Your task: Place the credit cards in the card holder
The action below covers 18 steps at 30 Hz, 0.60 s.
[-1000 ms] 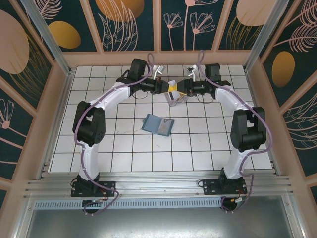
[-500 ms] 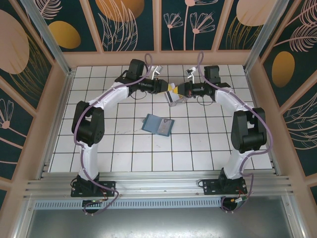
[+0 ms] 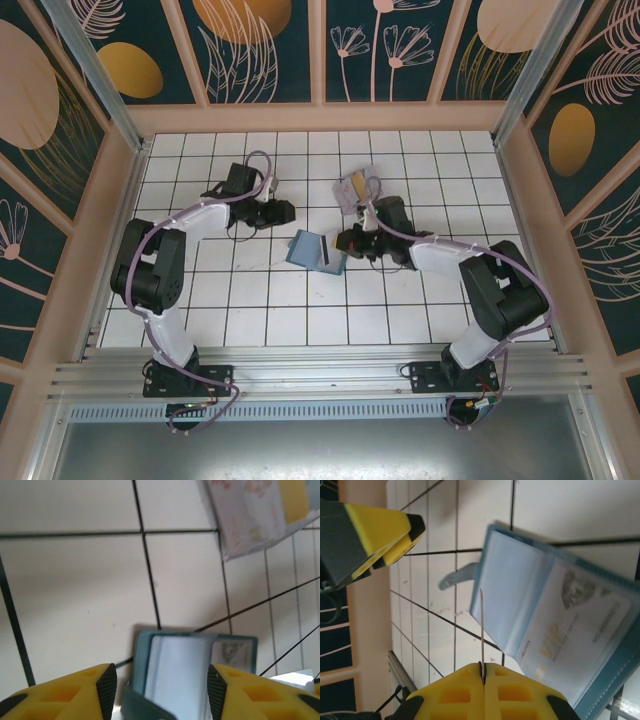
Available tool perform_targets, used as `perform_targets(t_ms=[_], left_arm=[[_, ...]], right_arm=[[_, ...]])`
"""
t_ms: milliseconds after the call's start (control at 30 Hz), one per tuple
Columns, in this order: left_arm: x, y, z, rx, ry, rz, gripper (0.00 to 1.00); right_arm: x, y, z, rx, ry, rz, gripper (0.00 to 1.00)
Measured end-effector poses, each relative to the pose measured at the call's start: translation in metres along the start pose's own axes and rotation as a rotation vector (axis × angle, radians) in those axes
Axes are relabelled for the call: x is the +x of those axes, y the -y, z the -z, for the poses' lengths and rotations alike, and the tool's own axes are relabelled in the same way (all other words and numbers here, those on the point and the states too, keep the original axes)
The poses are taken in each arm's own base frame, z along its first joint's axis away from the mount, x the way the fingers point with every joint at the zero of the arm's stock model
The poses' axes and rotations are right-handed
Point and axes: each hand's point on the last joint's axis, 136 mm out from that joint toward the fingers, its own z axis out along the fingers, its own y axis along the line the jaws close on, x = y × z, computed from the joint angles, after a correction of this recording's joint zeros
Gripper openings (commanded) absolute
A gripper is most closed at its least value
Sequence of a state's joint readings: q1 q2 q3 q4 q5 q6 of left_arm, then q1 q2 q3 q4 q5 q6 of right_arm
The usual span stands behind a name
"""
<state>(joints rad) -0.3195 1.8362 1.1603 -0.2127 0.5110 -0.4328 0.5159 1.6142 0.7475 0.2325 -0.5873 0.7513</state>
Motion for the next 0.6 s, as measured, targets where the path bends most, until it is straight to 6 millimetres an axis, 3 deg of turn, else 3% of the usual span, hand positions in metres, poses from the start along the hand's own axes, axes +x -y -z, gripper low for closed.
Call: perform_targets(t_ms=[200,300,600], left_arm=[[0.035,-0.018,-0.005,-0.026,-0.067,0.015,0.60],[0.037,-0.019,-0.005,-0.025,-0.070,0.001,0.65],[0.030,-0.008,-0.003,0.014,-0.043,-0.023,0.65]], right_arm=[[-0.001,0.014,-0.007,0.065,0.074,-0.050,0.00],[-0.002,0.013,-0.011,0.070,0.093,-0.046,0.00],[-0.007,0.022,-0.011,0.120,0.148,-0.070,0.00]])
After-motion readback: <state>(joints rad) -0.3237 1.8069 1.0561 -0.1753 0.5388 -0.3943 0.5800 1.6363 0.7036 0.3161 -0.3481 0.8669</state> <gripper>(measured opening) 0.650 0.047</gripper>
